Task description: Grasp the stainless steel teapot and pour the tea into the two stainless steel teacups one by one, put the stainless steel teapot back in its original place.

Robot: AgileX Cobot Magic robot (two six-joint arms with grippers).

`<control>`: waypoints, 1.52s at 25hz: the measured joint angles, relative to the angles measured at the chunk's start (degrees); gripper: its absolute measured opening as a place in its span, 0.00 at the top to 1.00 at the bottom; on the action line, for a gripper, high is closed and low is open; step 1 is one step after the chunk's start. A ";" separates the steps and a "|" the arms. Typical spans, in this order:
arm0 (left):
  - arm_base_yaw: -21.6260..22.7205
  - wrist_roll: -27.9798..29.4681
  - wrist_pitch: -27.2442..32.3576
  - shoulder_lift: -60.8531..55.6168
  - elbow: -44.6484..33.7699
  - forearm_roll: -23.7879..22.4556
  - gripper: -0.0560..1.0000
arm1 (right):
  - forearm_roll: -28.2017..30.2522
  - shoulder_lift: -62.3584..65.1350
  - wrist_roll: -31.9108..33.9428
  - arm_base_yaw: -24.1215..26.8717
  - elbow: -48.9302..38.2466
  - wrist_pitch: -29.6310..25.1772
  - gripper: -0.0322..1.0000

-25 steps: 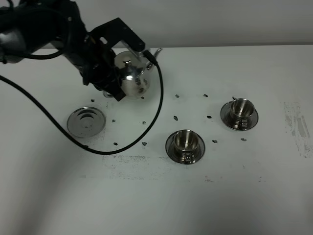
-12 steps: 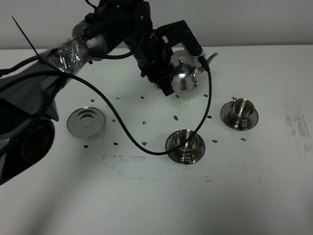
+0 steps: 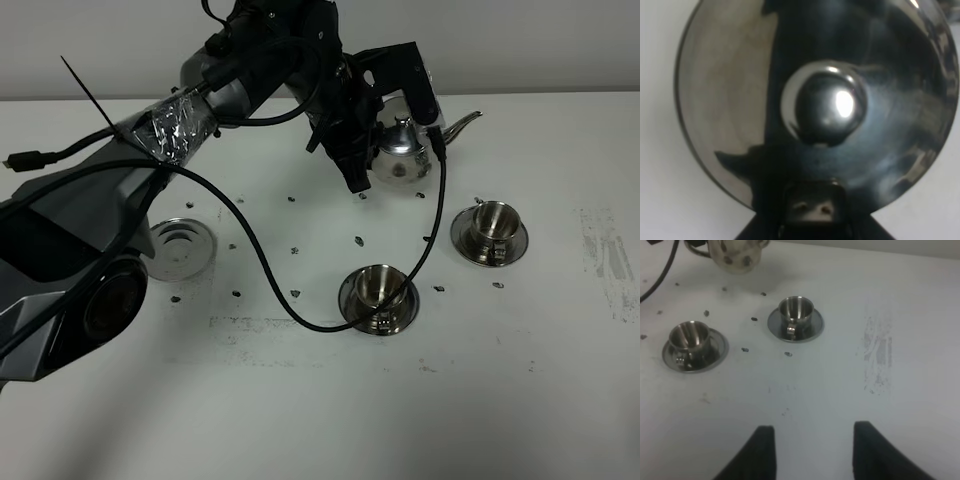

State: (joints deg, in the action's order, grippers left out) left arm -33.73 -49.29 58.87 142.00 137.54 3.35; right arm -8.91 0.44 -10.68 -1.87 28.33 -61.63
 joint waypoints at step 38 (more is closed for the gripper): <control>-4.37 -25.23 -10.53 3.39 0.05 -8.86 0.78 | 0.00 0.00 -0.05 0.00 0.00 0.00 0.60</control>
State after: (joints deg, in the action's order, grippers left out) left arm -38.09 -74.53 48.33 145.39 137.58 -5.52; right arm -8.91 0.44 -10.73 -1.87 28.33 -61.63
